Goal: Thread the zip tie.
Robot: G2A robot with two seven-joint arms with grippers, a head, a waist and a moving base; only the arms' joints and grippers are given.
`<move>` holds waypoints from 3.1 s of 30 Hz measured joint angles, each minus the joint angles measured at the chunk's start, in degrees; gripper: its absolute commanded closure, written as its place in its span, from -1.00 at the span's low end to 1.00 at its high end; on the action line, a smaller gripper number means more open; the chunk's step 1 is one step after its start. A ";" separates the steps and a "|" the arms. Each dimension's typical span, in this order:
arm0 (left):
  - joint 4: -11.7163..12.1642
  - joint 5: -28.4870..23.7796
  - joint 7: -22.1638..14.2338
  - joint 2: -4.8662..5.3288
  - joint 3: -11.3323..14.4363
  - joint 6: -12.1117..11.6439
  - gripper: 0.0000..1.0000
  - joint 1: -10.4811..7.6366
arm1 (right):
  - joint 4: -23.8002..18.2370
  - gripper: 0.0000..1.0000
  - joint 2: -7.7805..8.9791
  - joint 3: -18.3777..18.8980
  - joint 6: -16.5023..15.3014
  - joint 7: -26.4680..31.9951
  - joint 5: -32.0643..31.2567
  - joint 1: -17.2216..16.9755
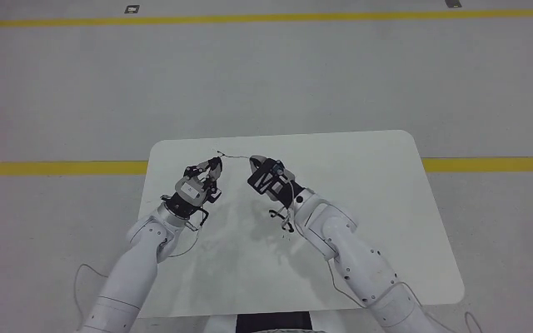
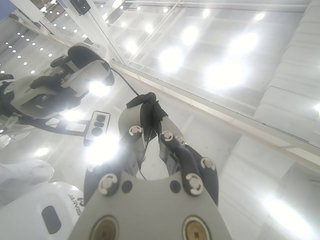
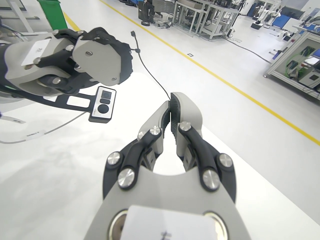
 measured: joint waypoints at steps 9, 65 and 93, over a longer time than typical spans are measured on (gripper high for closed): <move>0.00 0.00 0.00 0.00 0.00 0.00 1.00 0.00 | -0.90 1.00 0.38 1.90 0.16 0.29 -0.42 -1.13; 0.00 0.00 0.00 0.00 0.00 0.00 1.00 0.00 | -8.23 -1.00 2.88 18.74 0.73 0.40 24.90 -7.22; -5.02 0.00 -9.18 3.03 4.06 0.00 1.00 0.46 | -6.08 -1.00 1.96 23.55 0.08 -1.20 62.13 -8.69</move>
